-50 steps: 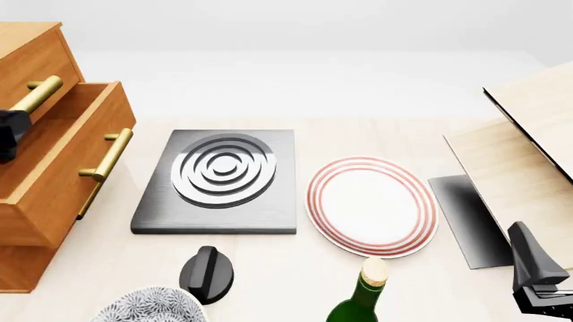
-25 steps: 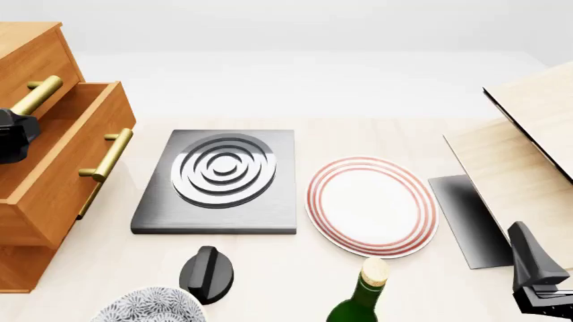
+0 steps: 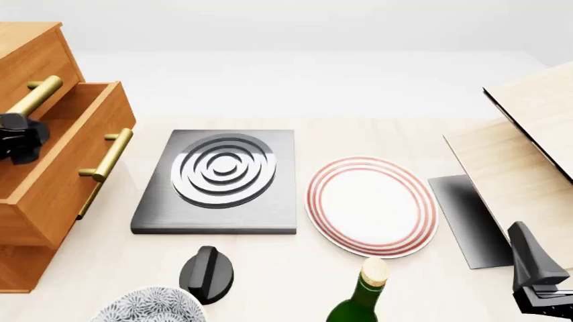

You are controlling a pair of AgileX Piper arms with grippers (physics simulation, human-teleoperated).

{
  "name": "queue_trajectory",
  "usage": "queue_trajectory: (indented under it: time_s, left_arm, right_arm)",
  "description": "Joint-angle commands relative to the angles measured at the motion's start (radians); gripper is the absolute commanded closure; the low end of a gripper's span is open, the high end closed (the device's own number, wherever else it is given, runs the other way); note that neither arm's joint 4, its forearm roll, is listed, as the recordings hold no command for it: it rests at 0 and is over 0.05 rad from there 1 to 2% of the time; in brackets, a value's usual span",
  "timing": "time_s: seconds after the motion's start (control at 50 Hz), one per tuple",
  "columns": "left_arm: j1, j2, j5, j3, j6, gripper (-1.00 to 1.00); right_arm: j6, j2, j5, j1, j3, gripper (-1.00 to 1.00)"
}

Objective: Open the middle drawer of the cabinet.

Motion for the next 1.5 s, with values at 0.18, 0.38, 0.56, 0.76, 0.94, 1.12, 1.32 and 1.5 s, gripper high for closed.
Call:
queue_trajectory:
  time_s: [0.18,0.38,0.56,0.76,0.94,1.12,1.32,1.5]
  left_arm:
    - [0.016,0.048,-0.024,0.029,-0.011,-1.0]
    - [0.012,0.068,-0.041,0.046,-0.005,-1.0]
    - [0.016,0.082,-0.06,0.065,0.002,-1.0]
    - [0.022,0.092,-0.077,0.074,0.022,-1.0]
    - [0.014,0.105,-0.091,0.093,0.026,-1.0]
    - [0.0,0.107,-0.097,0.109,0.033,-1.0]
    - [-0.025,0.114,-0.095,0.118,0.023,-1.0]
    - [-0.042,0.114,-0.091,0.12,0.022,-1.0]
  right_arm:
    - [0.002,-0.003,0.0,0.001,0.0,-1.0]
    - [0.002,-0.003,0.0,0.001,0.0,-1.0]
    - [0.002,-0.003,0.0,0.001,0.0,-1.0]
    - [0.002,-0.003,0.0,0.001,0.0,-1.0]
    - [0.002,-0.003,0.0,0.001,0.0,-1.0]
    - [0.002,-0.003,0.0,0.001,0.0,-1.0]
    - [0.002,-0.003,0.0,0.001,0.0,-1.0]
    - [0.002,-0.003,0.0,0.001,0.0,-1.0]
